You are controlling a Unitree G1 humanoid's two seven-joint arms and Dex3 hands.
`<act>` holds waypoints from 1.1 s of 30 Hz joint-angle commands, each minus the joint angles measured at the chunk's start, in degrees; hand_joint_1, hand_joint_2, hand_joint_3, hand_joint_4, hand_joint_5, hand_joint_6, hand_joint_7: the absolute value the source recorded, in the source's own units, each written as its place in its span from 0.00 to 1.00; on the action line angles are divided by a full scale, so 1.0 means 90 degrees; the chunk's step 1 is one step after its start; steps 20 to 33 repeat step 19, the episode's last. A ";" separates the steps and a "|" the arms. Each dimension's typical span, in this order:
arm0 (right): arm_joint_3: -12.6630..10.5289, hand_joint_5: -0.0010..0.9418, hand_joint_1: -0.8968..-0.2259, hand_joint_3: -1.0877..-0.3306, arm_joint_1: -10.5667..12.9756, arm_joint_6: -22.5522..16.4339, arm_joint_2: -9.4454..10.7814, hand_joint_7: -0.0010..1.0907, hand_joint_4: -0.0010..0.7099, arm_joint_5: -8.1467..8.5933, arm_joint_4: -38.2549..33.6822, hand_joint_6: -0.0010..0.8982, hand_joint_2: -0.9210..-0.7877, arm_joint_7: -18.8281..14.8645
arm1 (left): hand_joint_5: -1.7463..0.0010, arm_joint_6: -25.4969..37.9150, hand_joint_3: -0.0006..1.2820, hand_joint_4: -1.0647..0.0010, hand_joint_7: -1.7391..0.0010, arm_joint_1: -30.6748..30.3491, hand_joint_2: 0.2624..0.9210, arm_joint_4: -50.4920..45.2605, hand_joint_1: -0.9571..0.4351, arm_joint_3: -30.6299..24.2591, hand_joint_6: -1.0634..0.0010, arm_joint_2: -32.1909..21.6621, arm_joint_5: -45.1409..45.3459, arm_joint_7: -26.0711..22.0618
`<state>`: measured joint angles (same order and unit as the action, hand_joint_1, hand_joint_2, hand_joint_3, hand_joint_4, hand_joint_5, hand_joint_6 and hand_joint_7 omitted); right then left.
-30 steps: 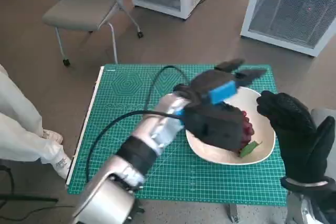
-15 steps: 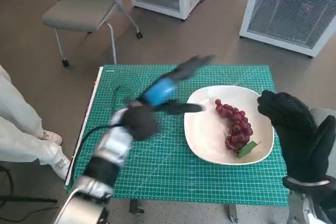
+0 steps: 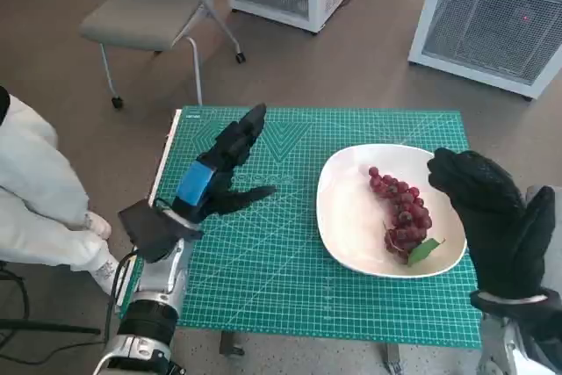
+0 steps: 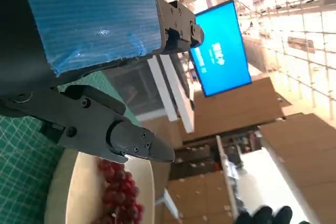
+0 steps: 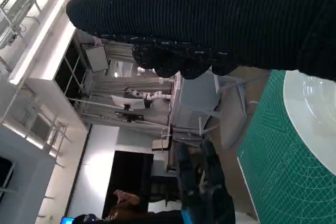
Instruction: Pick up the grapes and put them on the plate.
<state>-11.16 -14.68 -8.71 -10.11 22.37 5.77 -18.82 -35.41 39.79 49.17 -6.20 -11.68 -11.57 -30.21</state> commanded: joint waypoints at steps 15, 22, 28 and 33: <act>0.0096 0.88 0.82 0.63 -0.0126 0.0024 0.0011 0.92 0.58 -0.0034 -0.0238 0.24 0.00 -0.0071 | 1.00 -0.0070 0.00 0.81 1.00 -0.0354 0.90 -0.0039 0.41 -0.0272 0.73 0.0006 -0.0059 -0.0075; 0.0096 0.88 0.82 0.63 -0.0161 -0.0009 0.0004 0.91 0.59 -0.0022 -0.0306 0.24 0.00 -0.0117 | 1.00 -0.0036 0.00 0.81 1.00 -0.0373 0.90 -0.0077 0.40 -0.0298 0.73 0.0026 -0.0080 -0.0056; 0.0096 0.88 0.82 0.63 -0.0161 -0.0009 0.0004 0.91 0.59 -0.0022 -0.0306 0.24 0.00 -0.0117 | 1.00 -0.0036 0.00 0.81 1.00 -0.0373 0.90 -0.0077 0.40 -0.0298 0.73 0.0026 -0.0080 -0.0056; 0.0096 0.88 0.82 0.63 -0.0161 -0.0009 0.0004 0.91 0.59 -0.0022 -0.0306 0.24 0.00 -0.0117 | 1.00 -0.0036 0.00 0.81 1.00 -0.0373 0.90 -0.0077 0.40 -0.0298 0.73 0.0026 -0.0080 -0.0056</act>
